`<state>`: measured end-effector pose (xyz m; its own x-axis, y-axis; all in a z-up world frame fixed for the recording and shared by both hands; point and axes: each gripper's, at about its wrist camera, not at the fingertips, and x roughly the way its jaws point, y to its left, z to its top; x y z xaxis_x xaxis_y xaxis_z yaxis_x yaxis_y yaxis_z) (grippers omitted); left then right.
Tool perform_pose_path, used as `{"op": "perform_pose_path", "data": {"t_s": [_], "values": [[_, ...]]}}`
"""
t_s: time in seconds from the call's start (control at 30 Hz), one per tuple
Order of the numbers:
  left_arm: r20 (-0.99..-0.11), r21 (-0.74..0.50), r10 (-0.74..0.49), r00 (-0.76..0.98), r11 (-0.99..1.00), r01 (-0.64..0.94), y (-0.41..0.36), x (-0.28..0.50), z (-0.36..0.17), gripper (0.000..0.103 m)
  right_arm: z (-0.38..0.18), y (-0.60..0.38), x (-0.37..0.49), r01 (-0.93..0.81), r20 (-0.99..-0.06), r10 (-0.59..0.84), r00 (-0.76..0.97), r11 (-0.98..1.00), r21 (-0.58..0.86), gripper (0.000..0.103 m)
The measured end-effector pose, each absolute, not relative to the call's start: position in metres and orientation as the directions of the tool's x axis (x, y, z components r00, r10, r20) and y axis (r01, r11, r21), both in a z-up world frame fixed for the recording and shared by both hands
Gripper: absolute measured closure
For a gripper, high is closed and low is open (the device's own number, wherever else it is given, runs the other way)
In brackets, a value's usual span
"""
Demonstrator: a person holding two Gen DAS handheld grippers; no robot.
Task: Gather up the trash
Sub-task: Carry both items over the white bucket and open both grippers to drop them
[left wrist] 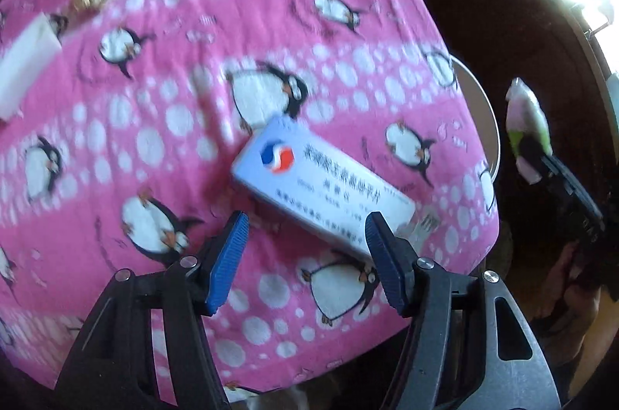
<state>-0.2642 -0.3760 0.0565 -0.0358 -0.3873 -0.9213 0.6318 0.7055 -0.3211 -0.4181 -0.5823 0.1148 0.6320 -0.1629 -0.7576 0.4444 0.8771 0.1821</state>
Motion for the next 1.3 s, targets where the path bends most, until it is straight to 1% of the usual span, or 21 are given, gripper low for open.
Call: {"op": "perform_pose_path", "data": {"t_s": [0.17, 0.33, 0.4, 0.5, 0.57, 0.6, 0.7, 0.8, 1.0, 1.13, 1.3], "values": [[-0.907, -0.32, -0.421, -0.013, 0.67, 0.67, -0.403, -0.263, 0.052, 0.041, 0.112, -0.595, -0.424, 0.464, -0.756, -0.16, 0.635, 0.862, 0.207, 0.066], [-0.925, -0.279, -0.381, 0.004, 0.686, 0.672, -0.434, -0.252, 0.047, 0.038, 0.113, -0.605, -0.433, 0.483, -0.758, -0.174, 0.628, 0.851, 0.204, 0.066], [-0.938, -0.223, -0.344, 0.038, 0.684, 0.694, -0.445, -0.254, 0.046, 0.038, 0.113, -0.609, -0.437, 0.491, -0.76, -0.182, 0.624, 0.848, 0.2, 0.065], [-0.948, -0.095, -0.292, 0.125, 0.638, 0.764, -0.457, -0.274, 0.047, 0.039, 0.112, -0.618, -0.443, 0.508, -0.763, -0.192, 0.618, 0.838, 0.2, 0.065], [-0.943, -0.074, -0.301, 0.145, 0.612, 0.787, -0.461, -0.282, 0.048, 0.041, 0.109, -0.626, -0.447, 0.524, -0.765, -0.201, 0.612, 0.827, 0.202, 0.065], [-0.94, -0.077, -0.31, 0.142, 0.599, 0.797, -0.461, -0.285, 0.05, 0.044, 0.108, -0.63, -0.449, 0.531, -0.767, -0.203, 0.609, 0.822, 0.204, 0.065], [-0.925, -0.128, -0.364, 0.109, 0.569, 0.813, -0.468, -0.295, 0.064, 0.049, 0.103, -0.64, -0.455, 0.557, -0.773, -0.22, 0.595, 0.806, 0.199, 0.065], [-0.905, -0.153, -0.415, 0.092, 0.52, 0.84, -0.484, -0.307, 0.083, 0.049, 0.1, -0.651, -0.461, 0.585, -0.778, -0.244, 0.579, 0.789, 0.188, 0.065], [-0.863, -0.247, -0.506, 0.012, 0.443, 0.862, -0.528, -0.316, 0.109, 0.05, 0.096, -0.673, -0.471, 0.639, -0.788, -0.278, 0.549, 0.748, 0.181, 0.065], [-0.835, -0.284, -0.551, -0.011, 0.413, 0.865, -0.557, -0.317, 0.116, 0.05, 0.093, -0.686, -0.475, 0.673, -0.798, -0.302, 0.521, 0.72, 0.168, 0.065], [-0.814, -0.339, -0.579, -0.046, 0.409, 0.847, -0.584, -0.316, 0.112, 0.049, 0.084, -0.706, -0.474, 0.711, -0.819, -0.314, 0.48, 0.687, 0.153, 0.065]]}}
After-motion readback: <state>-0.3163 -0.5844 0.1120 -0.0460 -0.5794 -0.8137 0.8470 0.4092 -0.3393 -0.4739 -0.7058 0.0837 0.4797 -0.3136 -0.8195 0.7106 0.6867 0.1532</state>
